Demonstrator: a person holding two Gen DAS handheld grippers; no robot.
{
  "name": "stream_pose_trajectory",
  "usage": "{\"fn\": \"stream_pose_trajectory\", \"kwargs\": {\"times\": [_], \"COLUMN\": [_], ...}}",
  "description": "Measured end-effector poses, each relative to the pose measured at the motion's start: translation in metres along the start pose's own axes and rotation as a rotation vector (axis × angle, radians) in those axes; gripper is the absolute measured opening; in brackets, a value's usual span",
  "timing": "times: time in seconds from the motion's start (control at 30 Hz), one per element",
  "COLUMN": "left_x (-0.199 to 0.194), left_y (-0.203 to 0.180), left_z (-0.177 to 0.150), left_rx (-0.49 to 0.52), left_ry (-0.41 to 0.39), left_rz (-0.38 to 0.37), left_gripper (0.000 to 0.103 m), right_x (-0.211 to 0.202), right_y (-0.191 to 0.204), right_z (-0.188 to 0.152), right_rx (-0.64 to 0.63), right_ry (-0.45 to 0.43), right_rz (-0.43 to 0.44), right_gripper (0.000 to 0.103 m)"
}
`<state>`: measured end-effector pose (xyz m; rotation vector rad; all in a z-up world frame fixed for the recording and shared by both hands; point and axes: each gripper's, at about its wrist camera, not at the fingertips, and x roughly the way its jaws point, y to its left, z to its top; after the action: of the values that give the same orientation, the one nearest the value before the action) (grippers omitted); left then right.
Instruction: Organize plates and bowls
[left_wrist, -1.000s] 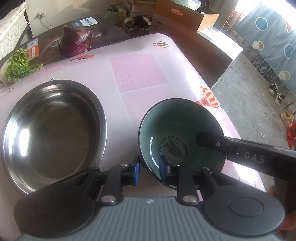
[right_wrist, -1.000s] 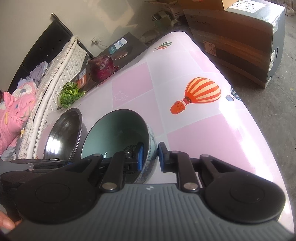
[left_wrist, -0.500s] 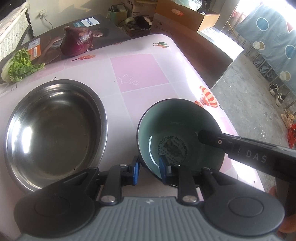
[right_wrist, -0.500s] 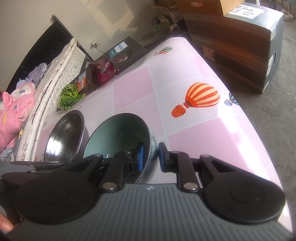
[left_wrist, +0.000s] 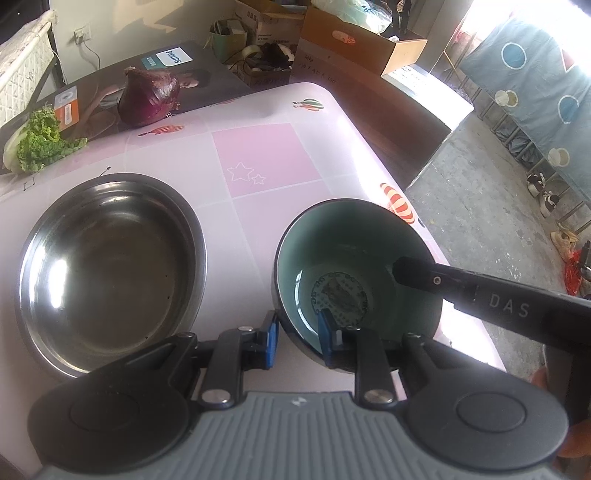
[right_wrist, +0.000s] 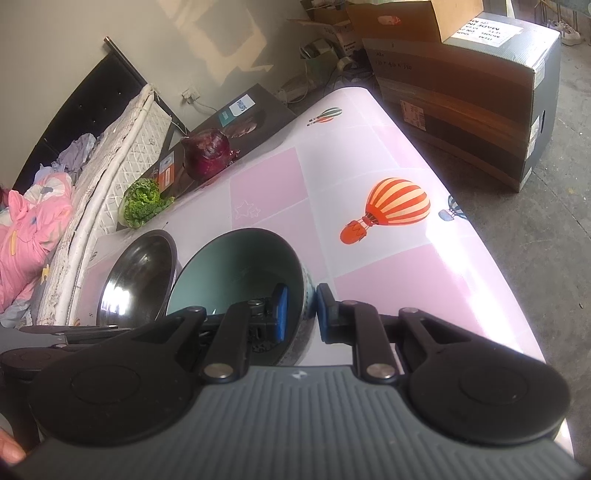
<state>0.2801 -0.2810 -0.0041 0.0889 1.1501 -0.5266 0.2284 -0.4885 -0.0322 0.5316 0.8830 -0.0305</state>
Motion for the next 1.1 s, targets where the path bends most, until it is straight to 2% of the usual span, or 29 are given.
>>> {"fn": "stream_pose_trajectory", "kwargs": {"times": [0.3, 0.6, 0.83, 1.1], "left_x": [-0.026, -0.054, -0.072, -0.074], "left_y": [0.005, 0.034, 0.075, 0.127], "left_z": [0.0, -0.004, -0.008, -0.012], "left_rx": [-0.016, -0.072, -0.132, -0.208], "left_ry": [-0.044, -0.087, -0.11, -0.11], "left_rz": [-0.017, -0.012, 0.016, 0.076], "left_gripper": [0.024, 0.024, 0.024, 0.023], "right_x": [-0.022, -0.03, -0.019, 0.021], "right_y": [0.016, 0.057, 0.098, 0.144], "right_z": [0.008, 0.014, 0.014, 0.01], "right_rx": [-0.03, -0.09, -0.134, -0.161], "right_ry": [-0.025, -0.033, -0.012, 0.046], "right_rz": [-0.002, 0.016, 0.056, 0.115], "right_gripper": [0.016, 0.016, 0.016, 0.016]}}
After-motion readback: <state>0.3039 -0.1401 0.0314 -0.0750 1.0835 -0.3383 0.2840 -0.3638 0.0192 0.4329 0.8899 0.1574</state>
